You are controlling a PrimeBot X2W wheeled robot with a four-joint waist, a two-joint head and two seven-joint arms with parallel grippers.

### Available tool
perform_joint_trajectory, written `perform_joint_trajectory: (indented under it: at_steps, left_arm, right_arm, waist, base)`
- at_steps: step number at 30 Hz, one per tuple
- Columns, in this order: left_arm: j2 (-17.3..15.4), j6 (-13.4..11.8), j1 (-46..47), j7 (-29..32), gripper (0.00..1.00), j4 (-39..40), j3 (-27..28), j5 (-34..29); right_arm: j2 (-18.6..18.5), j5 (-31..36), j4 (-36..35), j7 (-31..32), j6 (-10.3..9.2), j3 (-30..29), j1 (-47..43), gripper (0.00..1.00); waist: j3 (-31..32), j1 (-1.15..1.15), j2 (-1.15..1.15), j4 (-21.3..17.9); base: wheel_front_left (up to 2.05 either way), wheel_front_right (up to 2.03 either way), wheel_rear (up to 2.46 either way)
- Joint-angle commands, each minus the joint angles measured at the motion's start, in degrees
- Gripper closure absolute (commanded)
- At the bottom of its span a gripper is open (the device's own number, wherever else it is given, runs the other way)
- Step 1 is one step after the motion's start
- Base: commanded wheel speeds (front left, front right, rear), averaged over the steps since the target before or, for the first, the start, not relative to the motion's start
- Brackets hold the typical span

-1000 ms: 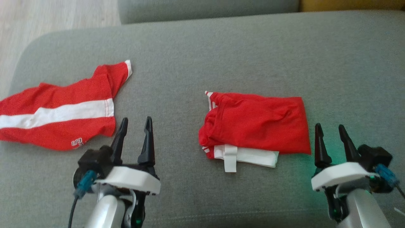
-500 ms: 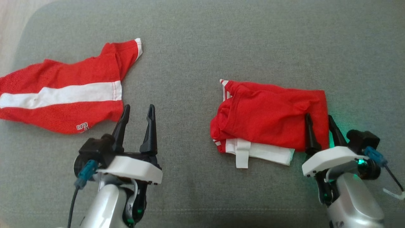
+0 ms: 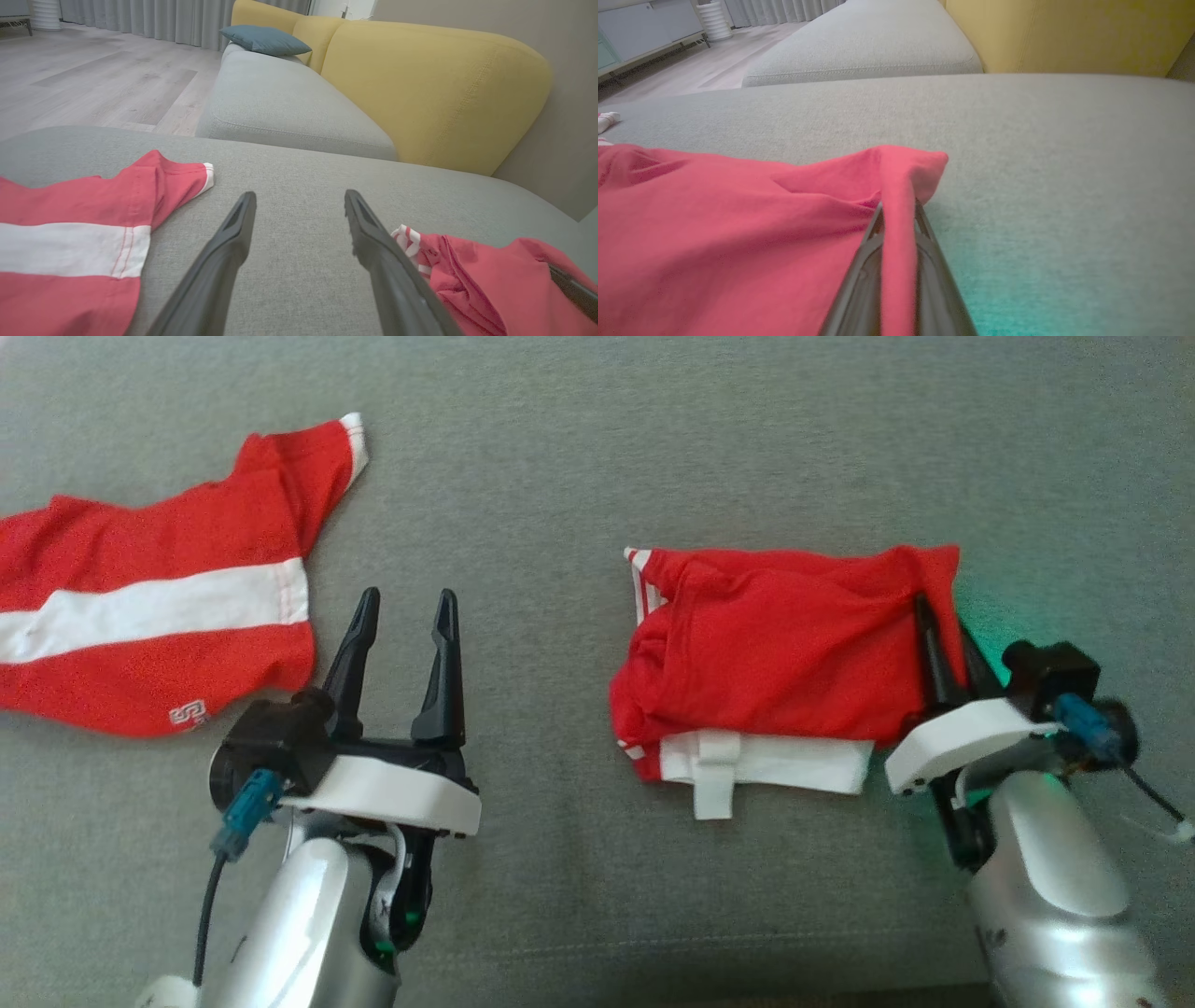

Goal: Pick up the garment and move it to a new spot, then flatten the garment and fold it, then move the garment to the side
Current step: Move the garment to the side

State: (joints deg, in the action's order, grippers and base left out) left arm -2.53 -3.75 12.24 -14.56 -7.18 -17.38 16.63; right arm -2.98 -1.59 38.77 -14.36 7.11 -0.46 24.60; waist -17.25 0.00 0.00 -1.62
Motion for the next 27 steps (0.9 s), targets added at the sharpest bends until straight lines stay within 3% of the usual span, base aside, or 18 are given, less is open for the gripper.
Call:
perform_joint_trajectory:
  at_steps: [1, 5, 11, 16, 21, 27]
  left_arm:
    - [-0.34, 0.08, 1.88, -0.44, 0.00, 2.18, 1.76, -0.58]
    - [-0.34, 0.16, 2.02, -0.44, 0.00, 2.35, 1.61, -0.58]
    - [-0.34, -0.30, 2.36, -0.44, 0.00, 3.51, 0.98, -0.41]
    - [-0.34, -0.45, 2.82, -0.44, 0.00, 5.17, 0.37, 0.00]
    - [-0.34, -0.38, 3.01, -0.44, 0.00, 6.06, 0.33, -0.29]
    - [-0.34, -0.22, 2.72, -0.44, 0.00, 6.36, 0.67, -0.65]
  right_arm:
    - [-1.13, 1.02, -2.43, -0.61, 0.37, 0.77, 1.57, 1.00]
    - [-5.61, 3.43, -3.86, -0.62, 0.37, 0.61, 1.64, 1.00]
    - [-16.03, 4.28, -3.02, 0.32, 0.37, 1.53, 2.86, 1.00]
    - [-23.47, 3.60, -0.76, 1.91, 0.37, -0.96, 4.51, 1.00]
    - [-26.79, 2.89, -0.49, 1.76, 0.37, -4.08, 6.36, 1.00]
    - [-27.77, 3.03, -1.00, 1.47, 0.37, -7.17, 7.04, 1.00]
  waist:
    - [0.77, 0.00, 0.00, -1.16]
    - [2.30, 0.00, 0.00, -2.86]
    - [3.03, 0.00, 0.00, -4.59]
    - [2.35, 0.00, 0.00, -4.58]
    - [1.23, 0.00, 0.00, -3.97]
    - [0.61, 0.00, 0.00, -3.39]
  base:
    - [0.00, 0.00, 0.00]
    - [0.00, 0.00, 0.00]
    - [0.00, 0.00, 0.00]
    - [0.00, 0.00, 0.00]
    - [0.00, 0.00, 0.00]
    - [0.00, 0.00, 0.00]
